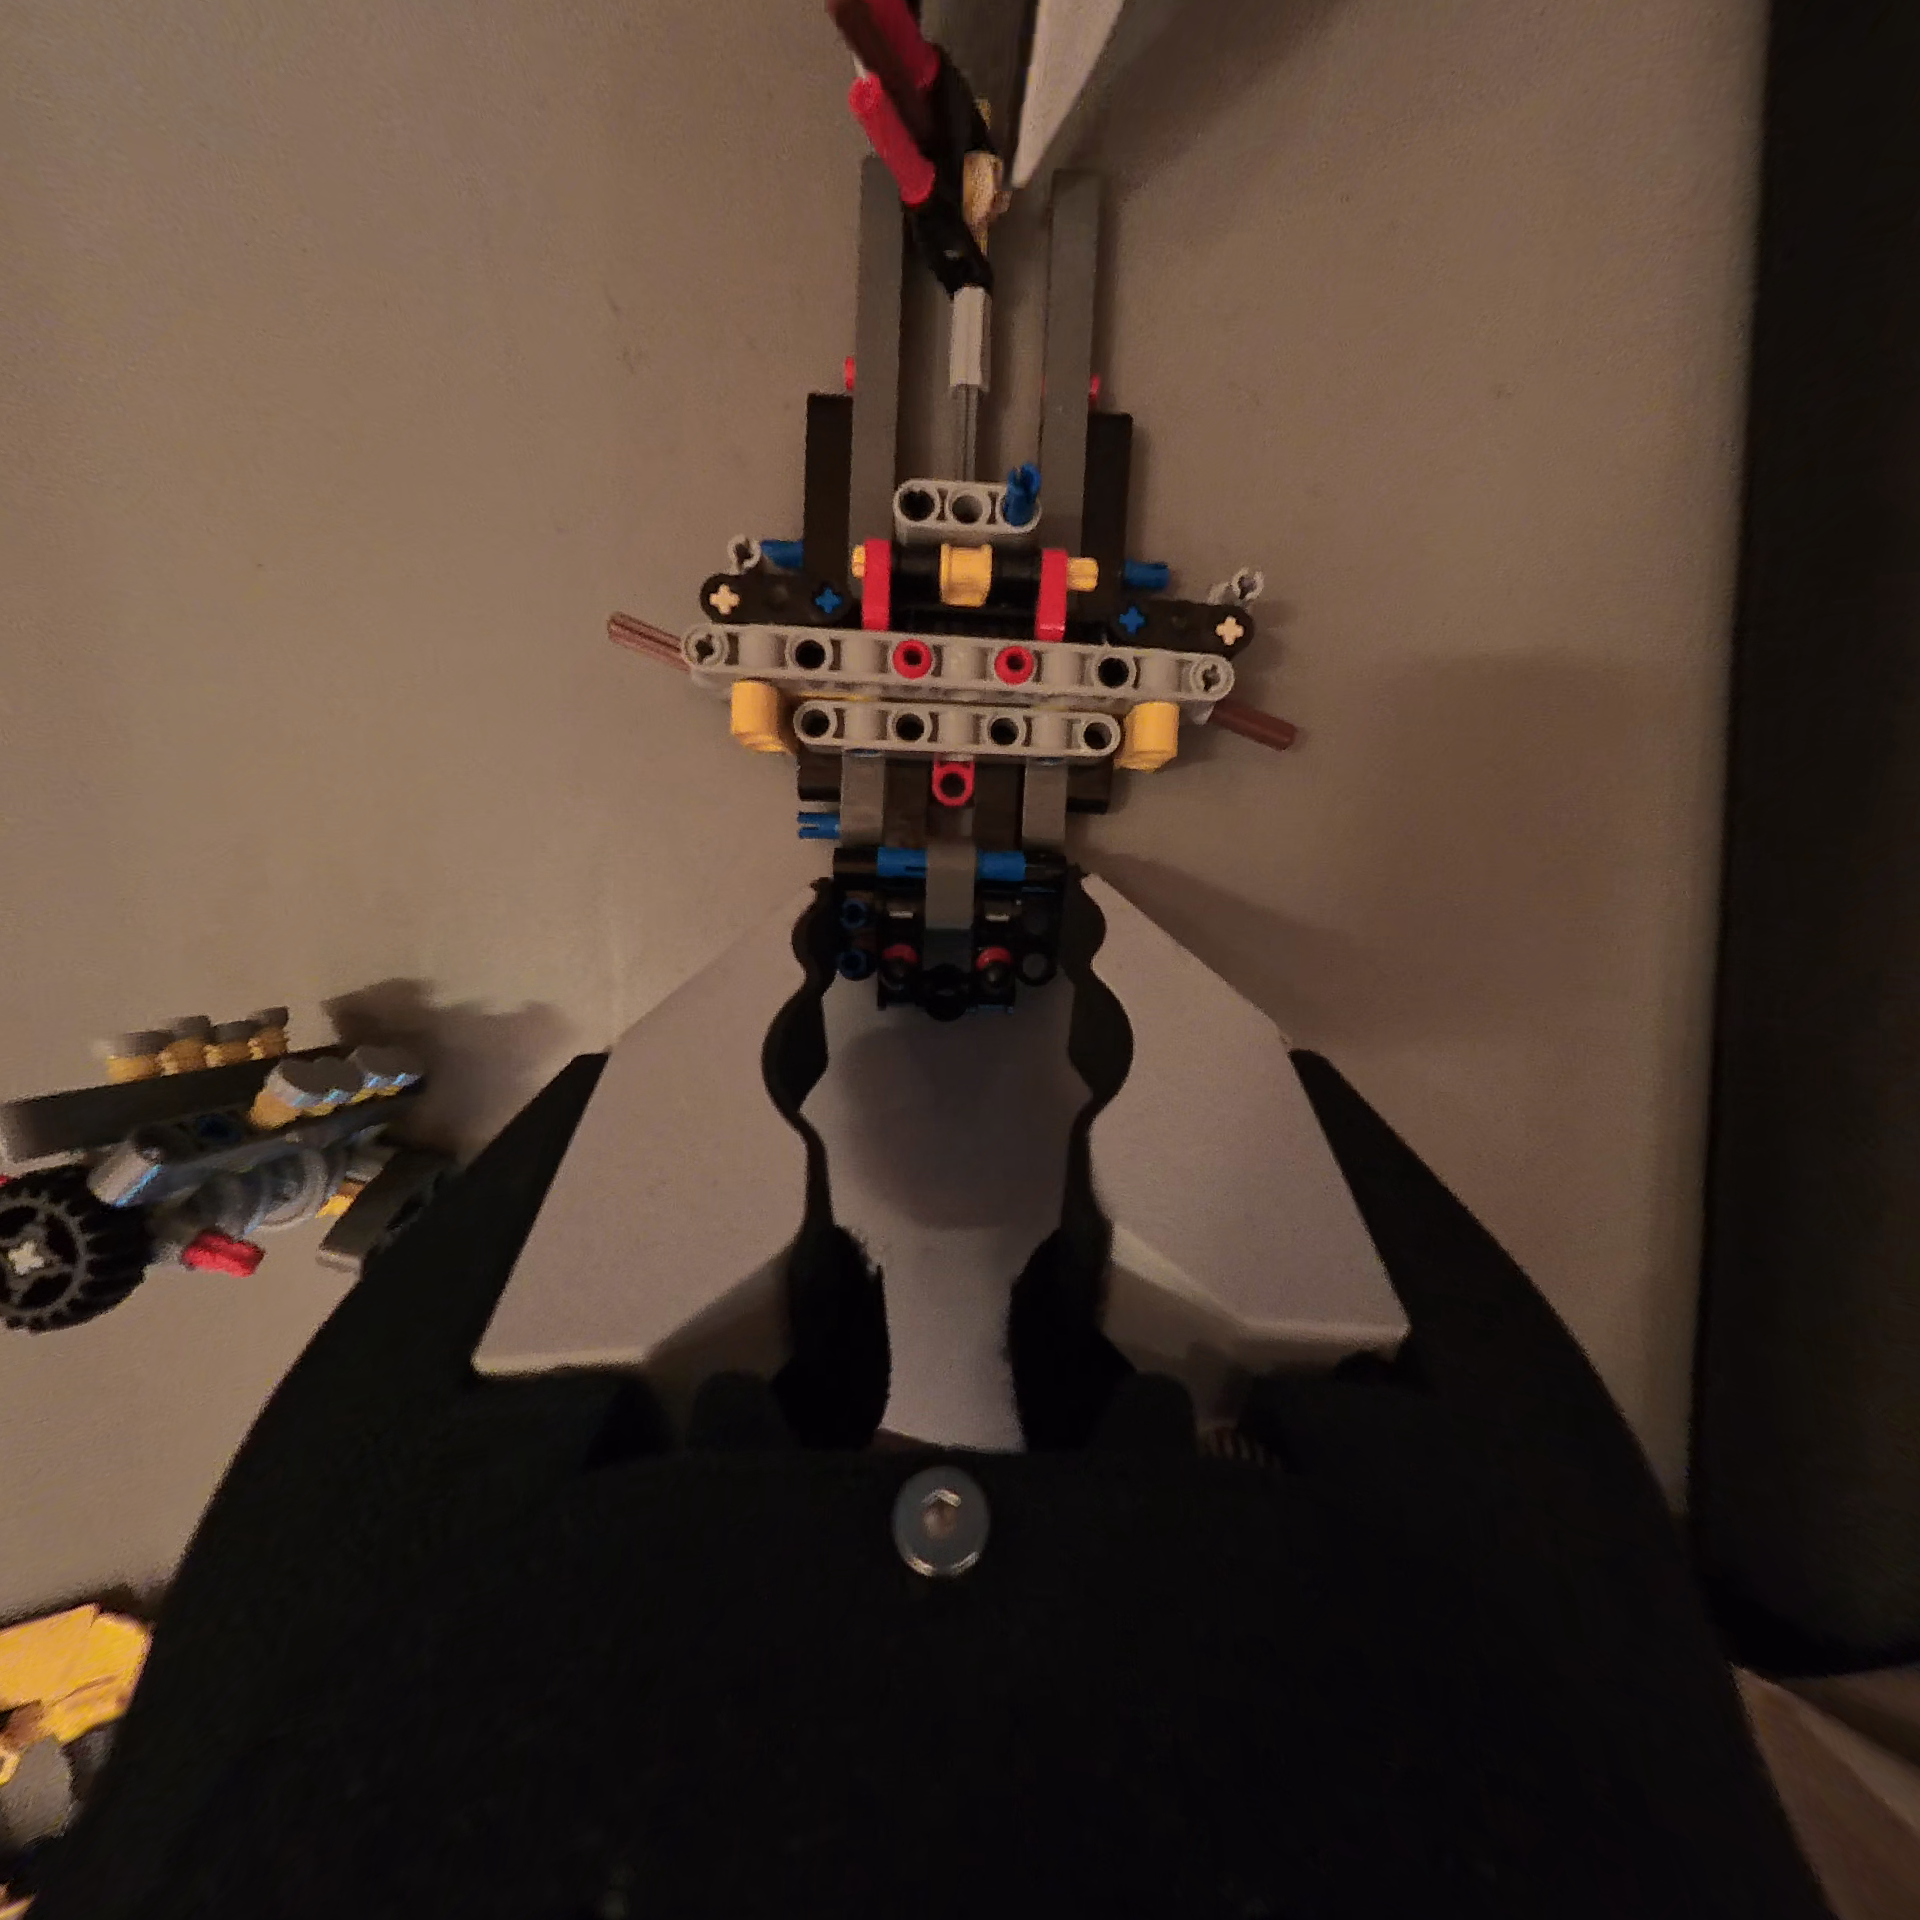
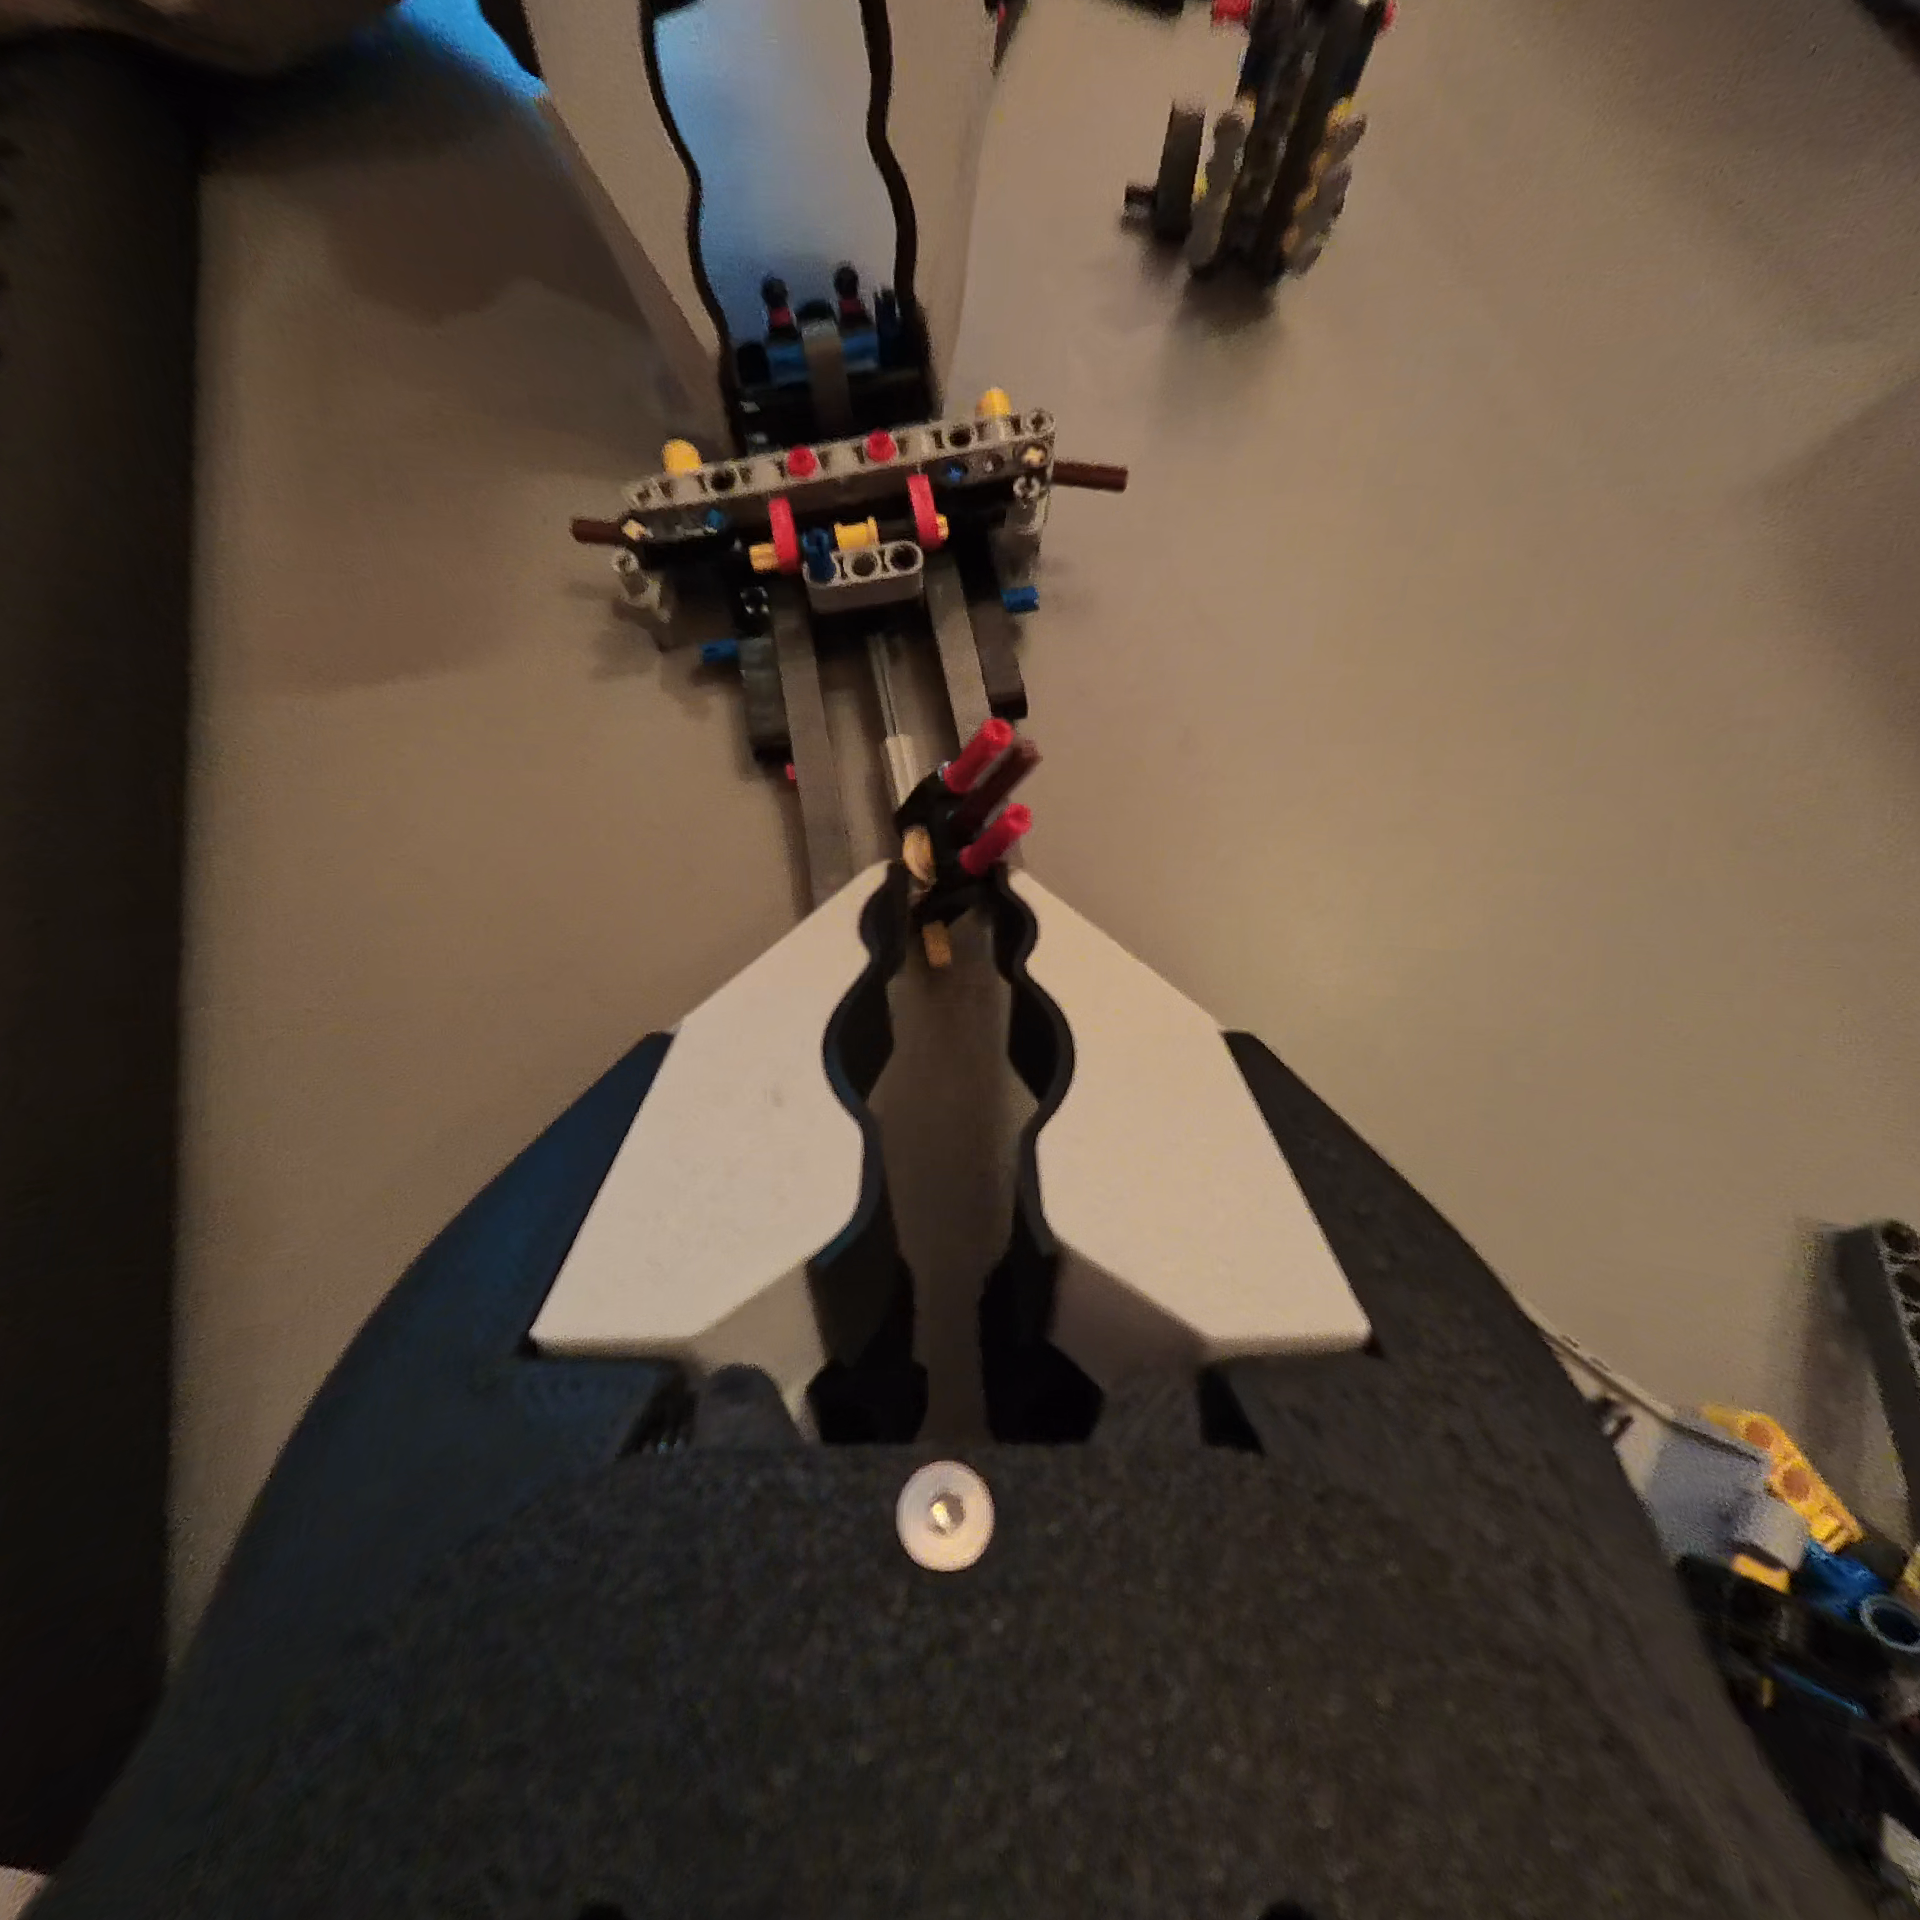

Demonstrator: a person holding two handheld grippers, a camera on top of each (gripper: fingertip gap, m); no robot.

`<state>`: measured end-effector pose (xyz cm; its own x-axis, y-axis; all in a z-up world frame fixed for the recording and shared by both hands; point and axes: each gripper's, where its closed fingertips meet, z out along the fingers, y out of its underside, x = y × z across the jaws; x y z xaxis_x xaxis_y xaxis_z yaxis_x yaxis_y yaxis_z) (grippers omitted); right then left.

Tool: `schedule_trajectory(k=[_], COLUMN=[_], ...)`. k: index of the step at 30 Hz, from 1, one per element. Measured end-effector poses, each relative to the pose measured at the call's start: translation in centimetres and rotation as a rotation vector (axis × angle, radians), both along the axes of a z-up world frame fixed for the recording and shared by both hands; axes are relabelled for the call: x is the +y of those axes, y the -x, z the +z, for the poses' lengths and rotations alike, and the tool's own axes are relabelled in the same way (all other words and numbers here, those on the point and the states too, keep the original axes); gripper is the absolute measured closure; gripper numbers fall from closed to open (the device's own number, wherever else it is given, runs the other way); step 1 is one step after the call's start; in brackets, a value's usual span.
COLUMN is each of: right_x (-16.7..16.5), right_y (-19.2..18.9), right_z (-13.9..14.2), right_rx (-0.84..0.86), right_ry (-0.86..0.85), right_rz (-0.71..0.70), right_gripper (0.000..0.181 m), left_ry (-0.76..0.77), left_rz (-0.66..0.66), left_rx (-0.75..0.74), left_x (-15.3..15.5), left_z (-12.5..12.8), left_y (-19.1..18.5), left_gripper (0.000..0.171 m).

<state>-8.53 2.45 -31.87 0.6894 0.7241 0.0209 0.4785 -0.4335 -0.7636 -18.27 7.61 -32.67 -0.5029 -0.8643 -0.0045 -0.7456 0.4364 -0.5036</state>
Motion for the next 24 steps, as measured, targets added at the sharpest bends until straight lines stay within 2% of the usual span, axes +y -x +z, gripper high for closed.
schedule_trajectory(k=[9,12,14,20,24], right_x=[-1.0,-1.3,-1.6,-1.1,-0.9], right_y=[-0.2,-3.5,-4.3,-3.1,-1.6], right_z=[0.2,0.0,1.1,1.1,2.5], right_rx=[0.06,0.021,0.123,0.121,0.256], right_ry=[0.06,0.121,0.116,0.124,0.129], right_rz=[0.039,-0.07,-0.091,-0.074,-0.054], right_gripper=[0.175,0.175,0.175,0.175,0.175], left_ry=[0.045,0.009,0.03,0.026,-0.003], left_rz=[-0.018,0.033,0.074,0.089,0.122], left_rx=[-0.042,0.022,0.006,-0.001,0.023], left_x=[0.0,2.1,3.5,3.6,3.6], left_z=[0.0,-0.1,-0.1,-0.1,0.1], left_y=[-0.7,1.0,1.6,1.7,2.0], left_gripper=[0.127,0.128,0.128,0.128,0.127])
